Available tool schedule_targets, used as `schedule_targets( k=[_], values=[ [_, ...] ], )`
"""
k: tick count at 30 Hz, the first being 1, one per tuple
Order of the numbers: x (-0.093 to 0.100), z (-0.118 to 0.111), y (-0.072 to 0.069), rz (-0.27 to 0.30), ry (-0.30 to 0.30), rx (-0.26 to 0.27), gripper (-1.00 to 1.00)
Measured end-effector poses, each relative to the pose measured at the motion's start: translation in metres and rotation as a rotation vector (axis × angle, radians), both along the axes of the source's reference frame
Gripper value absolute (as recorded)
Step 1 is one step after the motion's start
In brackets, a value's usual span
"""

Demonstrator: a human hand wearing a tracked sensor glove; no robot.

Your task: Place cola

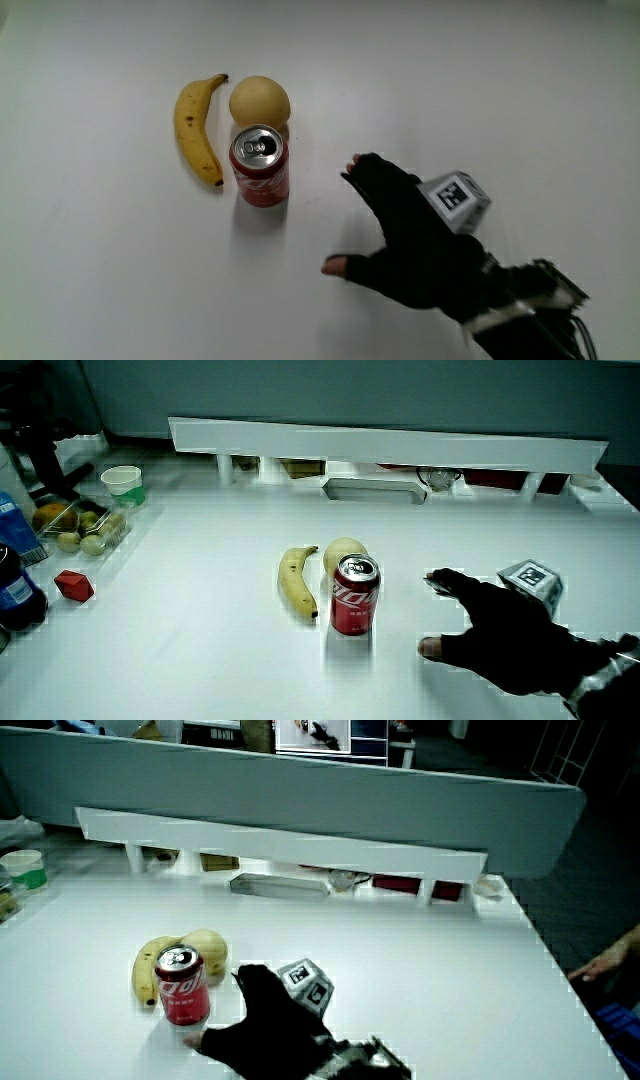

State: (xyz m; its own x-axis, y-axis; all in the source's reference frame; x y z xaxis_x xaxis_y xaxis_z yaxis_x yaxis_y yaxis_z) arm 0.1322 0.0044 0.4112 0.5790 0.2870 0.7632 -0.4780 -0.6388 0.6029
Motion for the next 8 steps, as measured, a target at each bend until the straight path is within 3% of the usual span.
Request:
schedule_targets(
  k=[3,4,5,6,7,8],
  values=[
    [0.013,-0.018,0.012,-0.029,0.011,0.005,-1.0],
    [0.017,-0.022,0.014,-0.074,0.008,0.055,-1.0],
    [0.019,-0.029,0.017,-0.117,0.111,0.029,-1.0],
    [0.021,-0.034,0.021,-0.126,0.088,0.047,-1.0],
    [0.023,-0.041,0.024,-0.159,0.111,0.079,-1.0],
    [0.022,-0.051,0.025,-0.247,0.191,0.162,-1.0]
  ],
)
